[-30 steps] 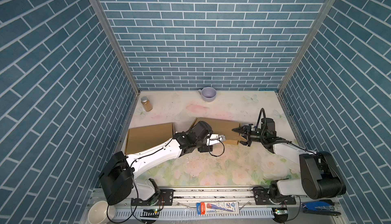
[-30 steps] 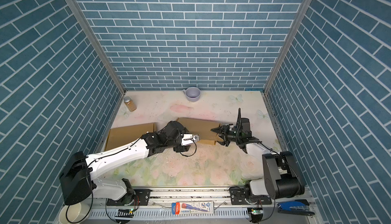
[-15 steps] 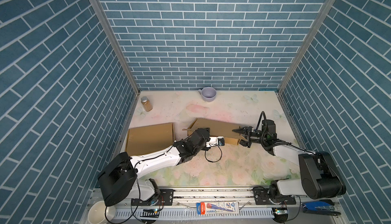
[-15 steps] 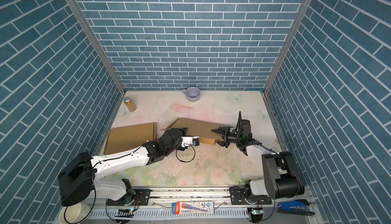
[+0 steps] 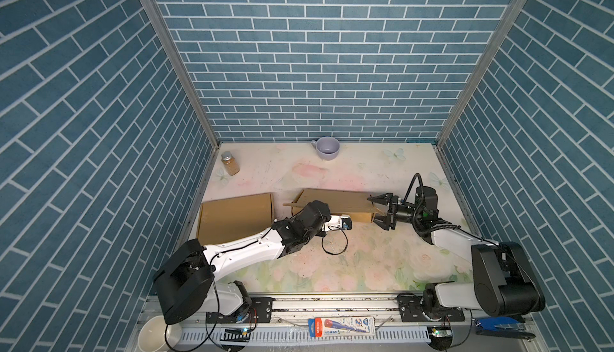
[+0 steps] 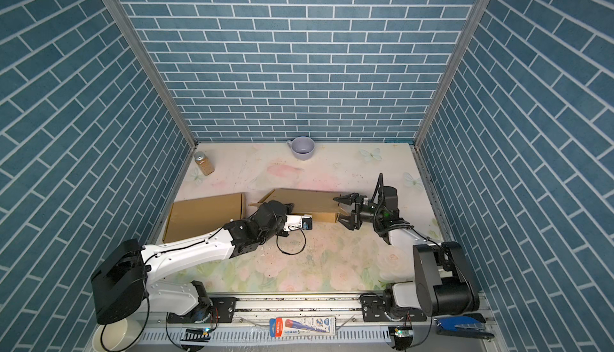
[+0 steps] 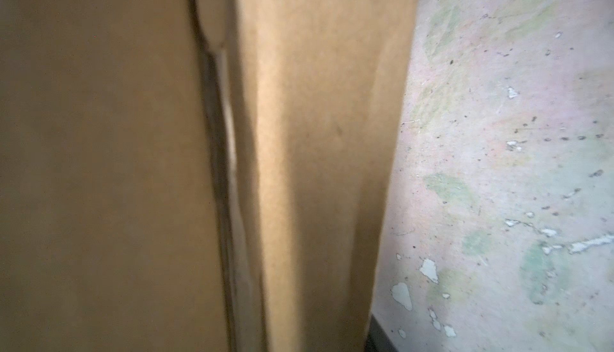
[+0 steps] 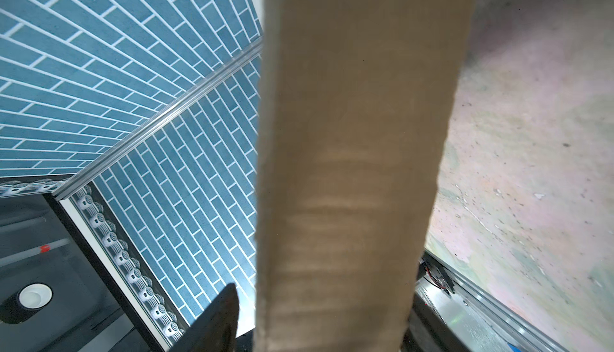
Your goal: Fold the paper box
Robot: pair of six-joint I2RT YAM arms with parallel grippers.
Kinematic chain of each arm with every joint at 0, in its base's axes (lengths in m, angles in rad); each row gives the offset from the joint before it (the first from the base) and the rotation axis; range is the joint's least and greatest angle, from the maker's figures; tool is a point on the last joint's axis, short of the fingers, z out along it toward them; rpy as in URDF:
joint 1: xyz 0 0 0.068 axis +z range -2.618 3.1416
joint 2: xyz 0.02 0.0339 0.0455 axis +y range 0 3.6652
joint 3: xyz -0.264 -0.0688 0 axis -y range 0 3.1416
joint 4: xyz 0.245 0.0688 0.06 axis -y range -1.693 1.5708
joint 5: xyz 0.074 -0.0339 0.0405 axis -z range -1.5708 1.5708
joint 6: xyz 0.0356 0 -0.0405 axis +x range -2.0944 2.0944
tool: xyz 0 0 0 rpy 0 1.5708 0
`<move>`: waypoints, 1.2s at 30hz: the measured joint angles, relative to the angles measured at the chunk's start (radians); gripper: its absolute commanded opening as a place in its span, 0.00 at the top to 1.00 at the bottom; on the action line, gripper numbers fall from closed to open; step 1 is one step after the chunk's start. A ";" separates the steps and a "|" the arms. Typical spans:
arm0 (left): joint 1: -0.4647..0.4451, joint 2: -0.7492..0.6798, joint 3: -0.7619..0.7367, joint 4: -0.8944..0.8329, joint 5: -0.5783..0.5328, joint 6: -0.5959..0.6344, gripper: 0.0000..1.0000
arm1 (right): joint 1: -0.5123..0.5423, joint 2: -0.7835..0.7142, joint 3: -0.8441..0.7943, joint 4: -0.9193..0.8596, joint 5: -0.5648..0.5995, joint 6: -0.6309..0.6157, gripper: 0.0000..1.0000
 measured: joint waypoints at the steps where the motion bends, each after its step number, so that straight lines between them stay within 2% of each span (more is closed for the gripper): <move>1: 0.004 0.000 0.016 -0.021 0.005 -0.010 0.62 | -0.006 -0.010 0.000 0.001 -0.001 0.000 0.26; 4: 0.024 0.007 0.093 -0.124 0.030 -0.048 0.65 | -0.039 -0.043 0.000 -0.008 -0.005 -0.021 0.26; 7: 0.051 0.050 0.219 -0.274 0.079 -0.099 0.65 | -0.111 -0.095 0.007 -0.104 0.001 -0.117 0.26; 10: 0.092 0.129 0.379 -0.459 0.171 -0.159 0.64 | -0.190 -0.190 0.061 -0.331 0.075 -0.335 0.26; 14: 0.143 0.267 0.581 -0.696 0.287 -0.216 0.63 | -0.204 -0.349 0.136 -0.518 0.185 -0.631 0.24; 17: 0.161 0.363 0.682 -0.813 0.338 -0.229 0.63 | -0.197 -0.461 0.129 -0.583 0.231 -0.768 0.23; 20: 0.164 0.416 0.748 -0.874 0.356 -0.229 0.63 | -0.166 -0.500 0.129 -0.639 0.262 -0.873 0.21; 26: 0.173 0.470 0.827 -0.936 0.372 -0.229 0.63 | -0.040 -0.434 0.157 -0.767 0.364 -1.036 0.23; 36: 0.180 0.492 0.859 -0.961 0.383 -0.223 0.63 | 0.092 -0.228 0.264 -0.715 0.449 -1.080 0.30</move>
